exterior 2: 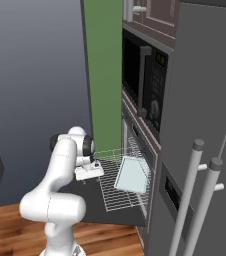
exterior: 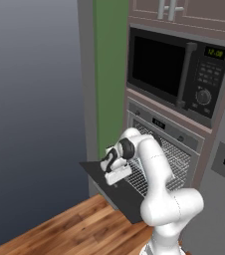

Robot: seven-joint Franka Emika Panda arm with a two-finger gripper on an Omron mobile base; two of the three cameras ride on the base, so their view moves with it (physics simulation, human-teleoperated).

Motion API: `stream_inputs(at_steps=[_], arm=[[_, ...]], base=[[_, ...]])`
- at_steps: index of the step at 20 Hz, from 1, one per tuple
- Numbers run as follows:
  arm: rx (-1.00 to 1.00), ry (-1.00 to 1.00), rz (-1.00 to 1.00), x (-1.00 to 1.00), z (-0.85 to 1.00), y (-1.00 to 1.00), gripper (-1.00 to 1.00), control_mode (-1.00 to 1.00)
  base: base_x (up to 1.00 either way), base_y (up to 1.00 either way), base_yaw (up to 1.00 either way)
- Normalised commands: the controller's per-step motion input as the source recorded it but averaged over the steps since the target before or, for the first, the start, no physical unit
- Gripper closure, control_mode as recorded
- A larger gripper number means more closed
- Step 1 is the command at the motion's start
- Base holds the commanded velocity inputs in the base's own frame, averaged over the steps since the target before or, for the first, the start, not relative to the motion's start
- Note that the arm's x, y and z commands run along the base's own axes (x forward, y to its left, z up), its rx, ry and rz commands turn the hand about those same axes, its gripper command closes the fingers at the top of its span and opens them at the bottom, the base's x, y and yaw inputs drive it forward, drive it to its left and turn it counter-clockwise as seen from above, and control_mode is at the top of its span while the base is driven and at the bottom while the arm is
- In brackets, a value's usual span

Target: Take the baked cake out of the oven and place it on the plate for cooling. Then close the oven door.

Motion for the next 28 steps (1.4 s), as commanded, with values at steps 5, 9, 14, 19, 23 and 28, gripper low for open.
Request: stream_inputs(at_steps=[5, 9, 14, 19, 23, 28], arm=[[0.00, 0.00, 0.04, 0.05, -0.36, -0.49, -1.00, -1.00], [0.00, 0.00, 0.04, 0.19, -0.36, -0.50, -1.00, -1.00], [0.00, 0.00, 0.03, 0.25, -0.33, -0.47, -1.00, -1.00], [0.00, 0.00, 0.02, 0.32, -0.30, -0.46, -1.00, -1.00], [0.00, 0.00, 0.02, 0.35, -0.28, -0.45, -1.00, -1.00], [0.00, 0.00, 0.01, 0.30, -0.24, -0.40, -1.00, -1.00]], base=[[0.00, 0.00, 0.00], [0.00, 0.00, 0.00], [0.00, 0.00, 0.00], [0.00, 0.00, 0.00], [0.00, 0.00, 0.00], [0.00, 0.00, 0.00]])
